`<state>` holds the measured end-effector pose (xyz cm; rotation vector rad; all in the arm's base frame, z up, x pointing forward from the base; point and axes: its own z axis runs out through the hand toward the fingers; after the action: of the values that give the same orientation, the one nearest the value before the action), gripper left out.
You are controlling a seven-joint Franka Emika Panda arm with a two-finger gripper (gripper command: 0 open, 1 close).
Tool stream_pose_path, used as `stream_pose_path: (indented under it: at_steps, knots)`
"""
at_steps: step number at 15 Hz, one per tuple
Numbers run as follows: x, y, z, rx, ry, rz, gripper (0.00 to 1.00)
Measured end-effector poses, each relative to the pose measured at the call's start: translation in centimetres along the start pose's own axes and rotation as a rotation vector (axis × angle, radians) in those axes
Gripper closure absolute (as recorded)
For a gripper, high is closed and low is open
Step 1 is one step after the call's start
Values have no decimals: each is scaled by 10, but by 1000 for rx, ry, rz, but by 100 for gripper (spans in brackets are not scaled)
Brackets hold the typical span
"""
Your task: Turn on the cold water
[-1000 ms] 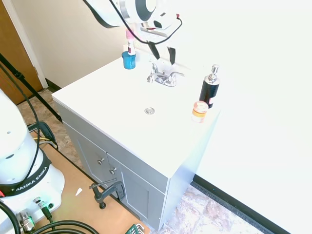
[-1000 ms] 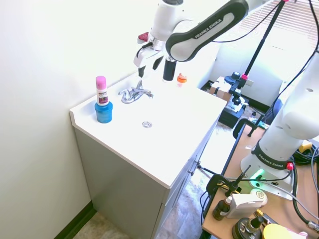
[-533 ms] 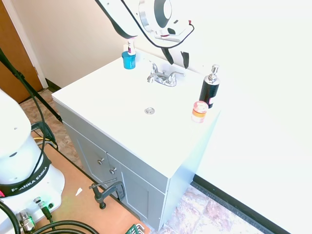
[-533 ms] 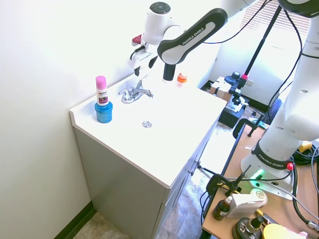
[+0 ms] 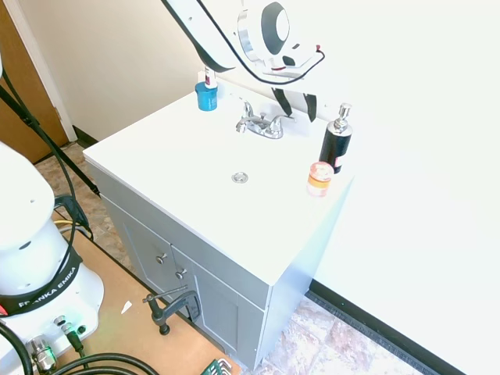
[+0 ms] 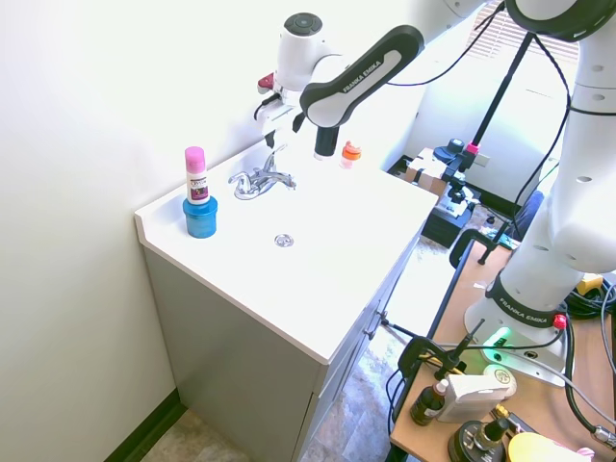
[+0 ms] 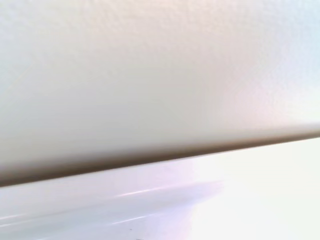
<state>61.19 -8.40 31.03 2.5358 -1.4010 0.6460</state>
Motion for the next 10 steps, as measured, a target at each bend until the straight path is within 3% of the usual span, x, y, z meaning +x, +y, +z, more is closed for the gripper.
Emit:
stream_pose_path:
  at_steps: [6,10]
  knots:
    - [2,7,7,-34,-25,-8,0]
    - [-6,10,3,-71,-108,-27,0]
